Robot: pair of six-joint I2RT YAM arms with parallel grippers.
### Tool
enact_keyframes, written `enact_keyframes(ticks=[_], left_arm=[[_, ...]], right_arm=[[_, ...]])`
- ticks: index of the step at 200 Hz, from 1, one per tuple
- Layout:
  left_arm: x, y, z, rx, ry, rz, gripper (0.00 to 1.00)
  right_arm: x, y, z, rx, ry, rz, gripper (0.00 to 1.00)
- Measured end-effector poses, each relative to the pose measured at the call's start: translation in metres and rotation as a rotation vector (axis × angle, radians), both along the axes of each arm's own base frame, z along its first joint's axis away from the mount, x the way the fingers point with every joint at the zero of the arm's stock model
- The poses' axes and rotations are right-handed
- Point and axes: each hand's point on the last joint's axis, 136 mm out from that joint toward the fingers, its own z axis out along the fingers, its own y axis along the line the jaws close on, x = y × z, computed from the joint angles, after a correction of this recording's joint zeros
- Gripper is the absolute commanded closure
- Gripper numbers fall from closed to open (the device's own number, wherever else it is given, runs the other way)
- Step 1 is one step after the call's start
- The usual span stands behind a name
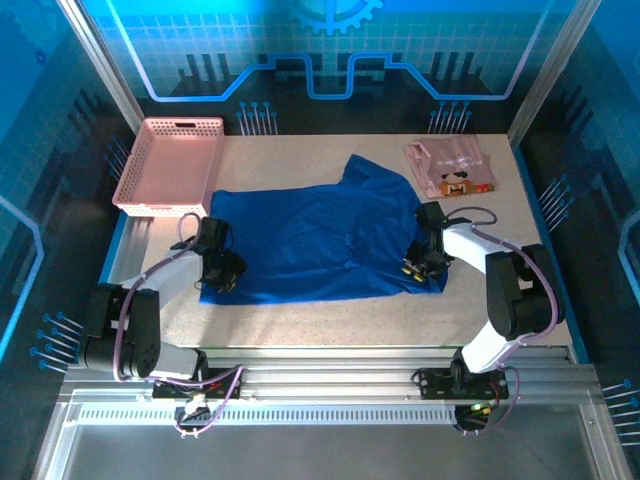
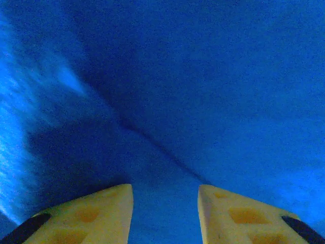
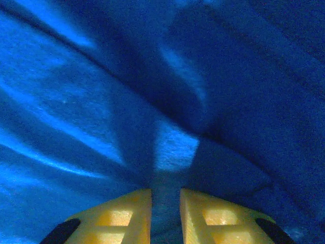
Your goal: Fold and stack the t-shirts
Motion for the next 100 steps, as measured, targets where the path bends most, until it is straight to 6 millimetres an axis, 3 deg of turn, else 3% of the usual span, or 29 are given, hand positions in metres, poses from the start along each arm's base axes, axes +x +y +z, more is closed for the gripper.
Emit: enact_keyframes(ticks=[56,100], left_arm=[[-0.009,-0.004,-0.004,0.040,-0.021,-0.030,0.62],[-0.027,-0.022,-0.005,0.049,-0.019,-0.084,0.63]], right_arm=[[-0.034,-0.018,0.000,-0.151,0.092,0.071,0.72],[-0.070,-0.036,-0.002,-0.221,0.151,0.097,0.71]])
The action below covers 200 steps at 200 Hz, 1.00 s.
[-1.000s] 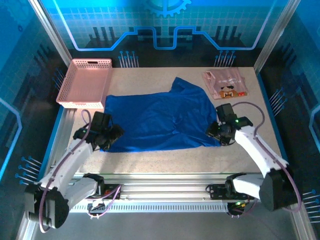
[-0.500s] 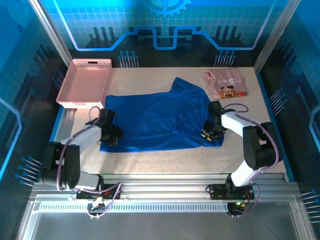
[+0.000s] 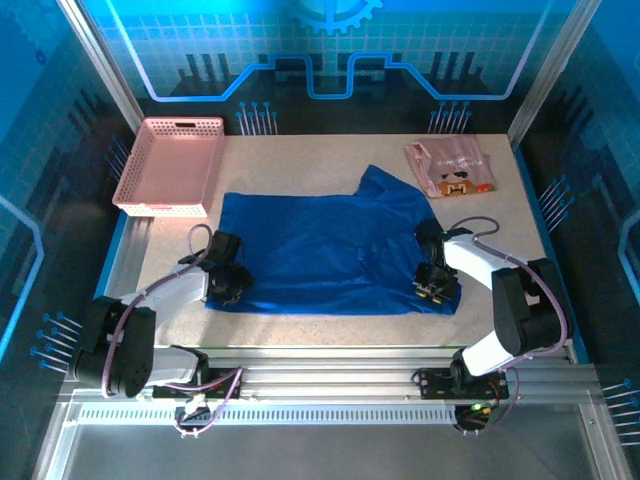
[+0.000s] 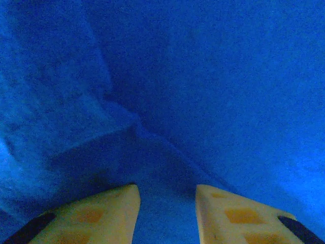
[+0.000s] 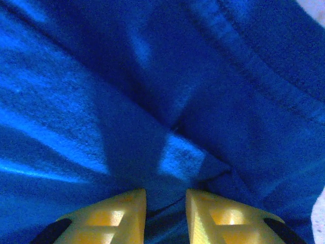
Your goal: Fold and stack the t-shirts
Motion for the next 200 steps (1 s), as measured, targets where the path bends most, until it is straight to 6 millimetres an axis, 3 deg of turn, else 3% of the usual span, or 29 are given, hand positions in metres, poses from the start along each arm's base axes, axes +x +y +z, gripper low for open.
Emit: enact_keyframes(ticks=[37,45,59,90,104,119,131,145,158,171,200], left_arm=[[-0.018,-0.011,-0.001,-0.010,0.010,-0.011,0.61],[-0.022,-0.011,0.000,-0.015,0.007,-0.008,0.55],[-0.031,-0.010,0.003,-0.021,0.014,0.007,0.35],[-0.040,-0.006,0.025,-0.019,0.031,0.030,0.21],[-0.020,-0.011,0.054,-0.026,-0.028,0.011,0.17],[0.014,-0.021,0.097,-0.038,-0.143,-0.025,0.15],[0.042,-0.029,0.129,-0.044,-0.231,-0.062,0.13],[0.070,-0.034,0.151,-0.040,-0.293,-0.104,0.13],[0.092,-0.034,0.156,-0.050,-0.309,-0.127,0.14],[0.114,-0.022,0.149,-0.048,-0.292,-0.123,0.15],[0.146,0.012,0.126,-0.019,-0.237,-0.125,0.17]], right_arm=[[-0.018,-0.013,0.001,-0.037,0.019,0.001,0.69],[-0.022,-0.016,0.002,-0.041,0.024,-0.007,0.67],[-0.028,-0.021,0.005,-0.044,0.030,-0.019,0.63],[-0.013,-0.018,0.032,-0.001,-0.114,-0.003,0.53],[0.008,-0.007,0.060,0.051,-0.251,0.032,0.45],[0.033,0.013,0.096,0.120,-0.399,0.099,0.37],[0.052,0.030,0.123,0.166,-0.480,0.163,0.36],[0.075,0.052,0.148,0.200,-0.524,0.226,0.35],[0.100,0.076,0.163,0.206,-0.539,0.292,0.35],[0.127,0.103,0.170,0.206,-0.541,0.356,0.35],[0.192,0.147,0.161,0.176,-0.519,0.424,0.38]])
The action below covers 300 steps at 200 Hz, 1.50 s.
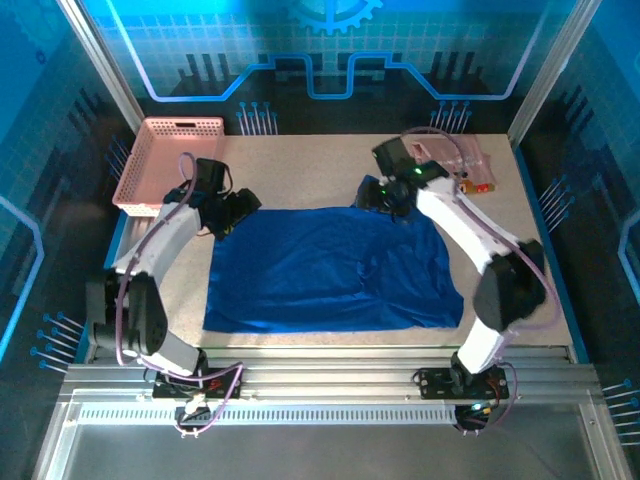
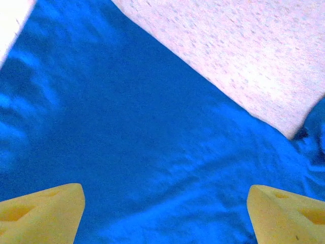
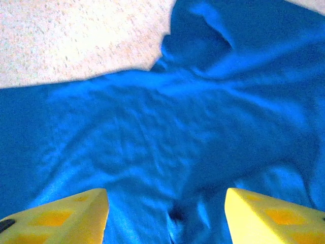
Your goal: Fold and stack the t-shirts
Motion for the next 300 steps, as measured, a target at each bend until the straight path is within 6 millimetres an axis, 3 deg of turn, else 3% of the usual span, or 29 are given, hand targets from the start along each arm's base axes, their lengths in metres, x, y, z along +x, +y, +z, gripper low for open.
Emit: enact_keyframes(ticks=[37,74,101,143,176,217,300], left_arm=[[0.024,0.019,-0.012,0.032,0.005,-0.058,0.23],[0.039,0.033,-0.028,0.036,0.015,-0.072,0.25],[0.050,0.046,-0.036,0.043,0.025,-0.068,0.28],[0.065,0.054,-0.051,0.062,0.045,-0.076,0.32],[0.066,0.062,-0.070,0.103,0.091,-0.059,0.32],[0.069,0.072,-0.091,0.148,0.136,-0.026,0.34],[0.085,0.083,-0.109,0.187,0.149,0.018,0.41]], right_arm=[[0.072,0.021,-0.043,-0.097,0.024,0.008,0.40],[0.107,0.026,-0.081,-0.167,0.037,0.030,0.41],[0.121,0.023,-0.094,-0.177,0.038,0.032,0.41],[0.143,0.000,-0.096,-0.166,0.014,-0.005,0.40],[0.163,-0.011,-0.099,-0.160,-0.027,-0.011,0.37],[0.182,-0.006,-0.110,-0.136,-0.054,-0.003,0.37],[0.195,-0.007,-0.126,-0.104,-0.057,-0.002,0.34]])
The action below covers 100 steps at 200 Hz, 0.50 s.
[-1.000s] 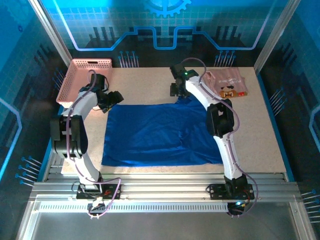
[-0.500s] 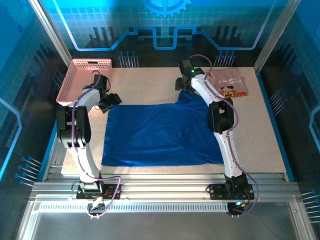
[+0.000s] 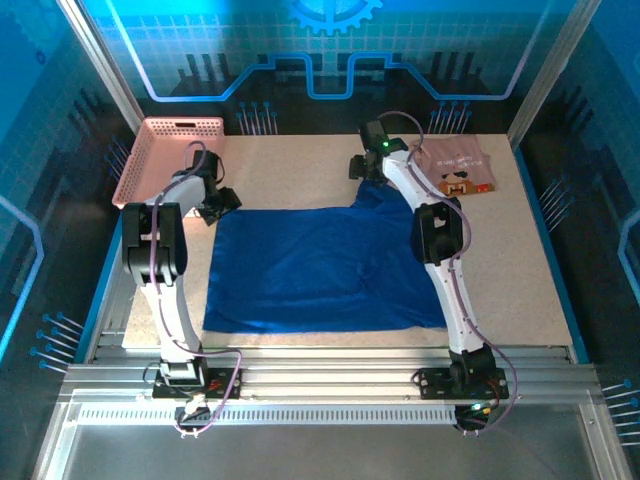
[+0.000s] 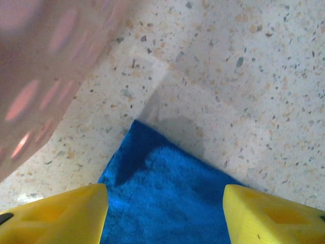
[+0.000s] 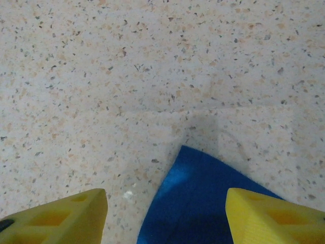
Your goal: Fold and stack the t-shirts
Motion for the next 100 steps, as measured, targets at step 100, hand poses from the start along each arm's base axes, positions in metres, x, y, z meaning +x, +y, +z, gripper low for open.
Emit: enact_keyframes(ticks=[100], left_arm=[[0.018,-0.005,0.000,-0.021,0.023,0.037,0.67]], right_arm=[[0.019,-0.018,-0.018,0.091,0.003,-0.068,0.37]])
